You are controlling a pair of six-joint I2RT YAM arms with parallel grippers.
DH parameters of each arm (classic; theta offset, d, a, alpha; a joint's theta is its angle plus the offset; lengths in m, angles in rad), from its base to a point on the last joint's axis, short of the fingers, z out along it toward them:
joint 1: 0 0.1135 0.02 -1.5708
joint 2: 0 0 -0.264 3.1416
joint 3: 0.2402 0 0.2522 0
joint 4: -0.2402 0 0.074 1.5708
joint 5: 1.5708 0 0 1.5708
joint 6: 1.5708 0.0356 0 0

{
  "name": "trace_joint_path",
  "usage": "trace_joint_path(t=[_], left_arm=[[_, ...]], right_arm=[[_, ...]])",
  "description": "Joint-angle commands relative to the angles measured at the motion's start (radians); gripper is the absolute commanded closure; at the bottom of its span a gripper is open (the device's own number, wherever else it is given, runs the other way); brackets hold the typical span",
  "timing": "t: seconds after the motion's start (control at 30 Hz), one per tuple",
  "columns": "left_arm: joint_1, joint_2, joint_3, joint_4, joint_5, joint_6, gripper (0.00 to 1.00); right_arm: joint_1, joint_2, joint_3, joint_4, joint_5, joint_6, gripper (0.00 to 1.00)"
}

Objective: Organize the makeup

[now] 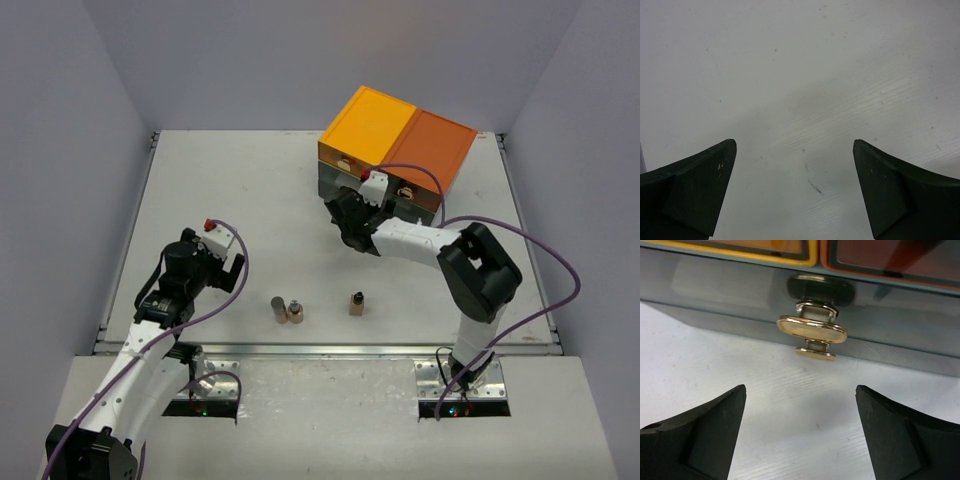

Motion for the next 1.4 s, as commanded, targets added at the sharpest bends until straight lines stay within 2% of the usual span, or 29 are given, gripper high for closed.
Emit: trace_joint_path(t=[0.0,0.33,0.97,1.37], left_arm=[[0.009,-0.013,0.028,0.026,0.022,0.011,0.00],[0.007,-0.018,0.026,0.024,0.027,0.015,0.00],[0.009,-0.027,0.027,0.021,0.032,0.015,0.00],[0.009,-0.023,0.028,0.021,0.033,0.017,0.00]], right_arm=[[-0.005,0.063,0.100,-0.212,0.136,0.262,0.10],[-0.014,0.148,0.129,-0.200,0.273,0.423,0.17],[-0.035,0.274,0.268,-0.200,0.285,0.351,0.24],[-0.055,0.315,0.284,-0.200,0.299,0.336,0.43]])
